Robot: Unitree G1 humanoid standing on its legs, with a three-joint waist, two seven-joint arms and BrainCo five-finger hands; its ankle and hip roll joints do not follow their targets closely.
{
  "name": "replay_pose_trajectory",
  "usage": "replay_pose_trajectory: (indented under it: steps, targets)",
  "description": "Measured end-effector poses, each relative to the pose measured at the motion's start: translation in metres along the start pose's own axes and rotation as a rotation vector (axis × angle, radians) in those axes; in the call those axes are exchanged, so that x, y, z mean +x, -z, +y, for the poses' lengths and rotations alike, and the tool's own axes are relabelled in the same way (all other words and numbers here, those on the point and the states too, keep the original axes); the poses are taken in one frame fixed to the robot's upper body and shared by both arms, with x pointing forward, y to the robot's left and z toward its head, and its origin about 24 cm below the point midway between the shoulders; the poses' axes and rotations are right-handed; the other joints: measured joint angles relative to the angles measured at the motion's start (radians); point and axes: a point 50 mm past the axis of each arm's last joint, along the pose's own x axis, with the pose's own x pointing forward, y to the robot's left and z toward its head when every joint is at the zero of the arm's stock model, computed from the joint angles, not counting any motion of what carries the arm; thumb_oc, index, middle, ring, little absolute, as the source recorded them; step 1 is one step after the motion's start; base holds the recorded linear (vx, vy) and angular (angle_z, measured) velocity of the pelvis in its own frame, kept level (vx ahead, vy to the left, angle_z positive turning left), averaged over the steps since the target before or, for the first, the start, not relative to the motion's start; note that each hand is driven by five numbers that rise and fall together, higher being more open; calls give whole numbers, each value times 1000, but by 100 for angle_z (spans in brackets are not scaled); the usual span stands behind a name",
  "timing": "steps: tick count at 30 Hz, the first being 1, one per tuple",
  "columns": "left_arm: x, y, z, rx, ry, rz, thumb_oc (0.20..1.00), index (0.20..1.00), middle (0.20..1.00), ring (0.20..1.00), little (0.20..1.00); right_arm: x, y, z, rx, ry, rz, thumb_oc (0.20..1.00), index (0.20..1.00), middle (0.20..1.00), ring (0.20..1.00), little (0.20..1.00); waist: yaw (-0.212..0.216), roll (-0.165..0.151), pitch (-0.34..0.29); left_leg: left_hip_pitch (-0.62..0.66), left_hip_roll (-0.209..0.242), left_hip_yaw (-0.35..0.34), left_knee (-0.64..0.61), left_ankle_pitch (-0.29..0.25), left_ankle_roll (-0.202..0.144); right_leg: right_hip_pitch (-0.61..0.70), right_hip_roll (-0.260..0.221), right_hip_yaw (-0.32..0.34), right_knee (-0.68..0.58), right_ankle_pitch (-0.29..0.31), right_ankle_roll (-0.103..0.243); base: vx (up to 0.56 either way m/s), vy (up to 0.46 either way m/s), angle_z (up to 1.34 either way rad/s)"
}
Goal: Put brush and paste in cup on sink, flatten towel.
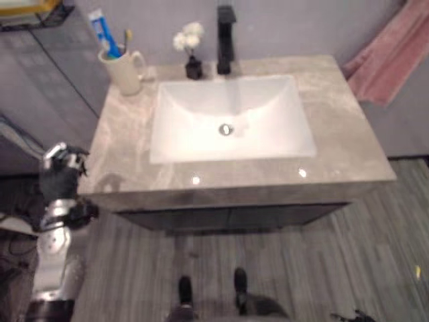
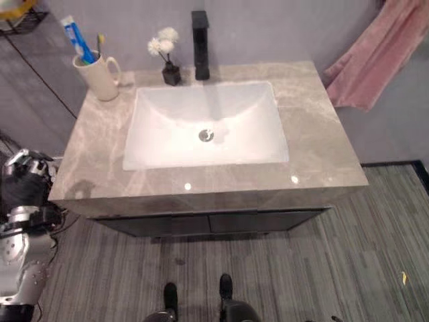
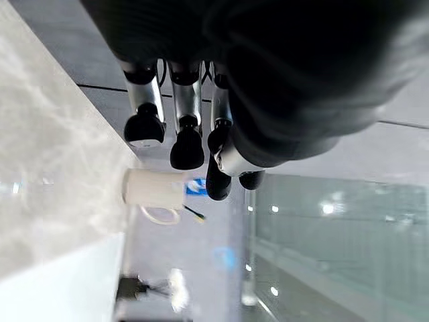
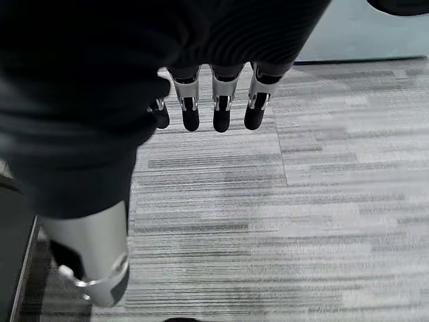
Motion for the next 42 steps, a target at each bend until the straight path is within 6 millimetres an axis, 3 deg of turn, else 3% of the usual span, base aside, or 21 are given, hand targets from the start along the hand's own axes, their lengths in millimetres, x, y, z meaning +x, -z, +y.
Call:
replay_pose_trajectory:
  steps: [1,3,5,9,11,13,15,17,20,24,29,33,37,42]
  targets:
    - [-1,-2,0,-12,-2,-13,200,200,200,200,200,0,1,1,0,-2,8,1000,1000,1000,1000,1000,8,-9,6,-12,8,-4,59,13,-8,3,7,0,25,-18,-11,-18,-40,-1]
    - [-4,1,0,-22,-7,0,200,200,200,200,200,-1,5,6,2,-14,20,1000,1000,1000,1000,1000,19,-65,11,-18,-19,-43,128,57,0,32,-20,2,38,-40,-14,-55,47,9]
    - [-6,6,-2,-64,-8,15,200,200,200,200,200,-2,12,-1,-5,8,41,1000,1000,1000,1000,1000,22,-78,13,-27,-51,-94,120,68,11,65,-46,-31,20,-36,-10,-63,85,51]
    - [-6,5,-2,-69,5,19,200,200,200,200,200,-1,11,-2,-61,11,69,1000,1000,1000,1000,1000,18,-84,38,-69,-123,-124,92,56,-6,102,-75,-60,-8,-40,-22,22,153,47]
    - [-7,3,3,-66,-11,13,200,200,200,200,200,4,-16,0,-56,12,-9,1000,1000,1000,1000,1000,44,-85,50,-60,-128,-135,59,58,-2,148,-64,-45,-33,-35,-6,194,244,-28]
    - [-16,8,9,-60,-34,49,200,200,200,200,200,6,-38,2,-45,9,-89,1000,1000,1000,1000,1000,56,-63,46,-6,-130,-160,49,53,6,199,-62,-1,-51,-47,18,182,225,-59]
    - [-18,10,8,-60,-24,62,200,200,200,200,200,5,-38,1,-53,9,-89,1000,1000,1000,1000,1000,51,-37,24,4,-131,-172,52,51,8,212,-63,6,-62,-54,38,237,323,-35]
    - [-17,4,12,-51,-30,39,200,200,200,200,200,5,-35,10,-58,-15,-84,1000,1000,1000,1000,1000,51,-19,12,51,-158,-137,-6,43,44,210,-97,38,-48,-61,77,201,266,-30]
    - [-17,-3,18,-40,-60,8,200,200,200,200,200,3,-25,32,-94,-78,-75,1000,1000,1000,1000,1000,55,-33,-1,75,-218,-88,-17,28,84,220,-162,70,-64,-62,129,115,210,-36]
    - [-14,-12,20,-8,-56,-30,200,200,200,200,200,1,-23,48,-136,-120,-71,1000,1000,1000,1000,1000,66,-37,-4,85,-254,-55,-16,15,104,236,-202,88,-107,-36,172,72,131,-24]
    - [-16,-17,29,44,-76,-34,200,200,200,200,200,1,-21,49,-169,-127,-65,1000,1000,1000,1000,1000,73,-37,-21,105,-259,-31,-17,-8,118,246,-207,88,-115,-35,185,79,106,-12]
    - [-20,-7,49,140,-131,36,200,200,200,200,200,1,-17,46,-155,-117,-54,1000,1000,1000,1000,1000,80,-36,-62,101,-257,-9,-20,-16,116,228,-205,105,-115,-40,185,61,106,-20]
    - [-20,2,67,189,-223,91,200,200,200,200,200,-2,3,44,-136,-114,1,1000,1000,1000,1000,1000,78,-42,-102,66,-255,1,-22,-27,117,181,-206,114,-115,-37,181,33,95,-10]
    - [-9,13,91,278,-283,186,200,200,200,200,200,-6,21,37,30,-78,60,1000,1000,1000,1000,1000,35,-74,-106,12,-254,30,-18,-12,128,119,-207,136,-112,-12,181,18,86,-14]
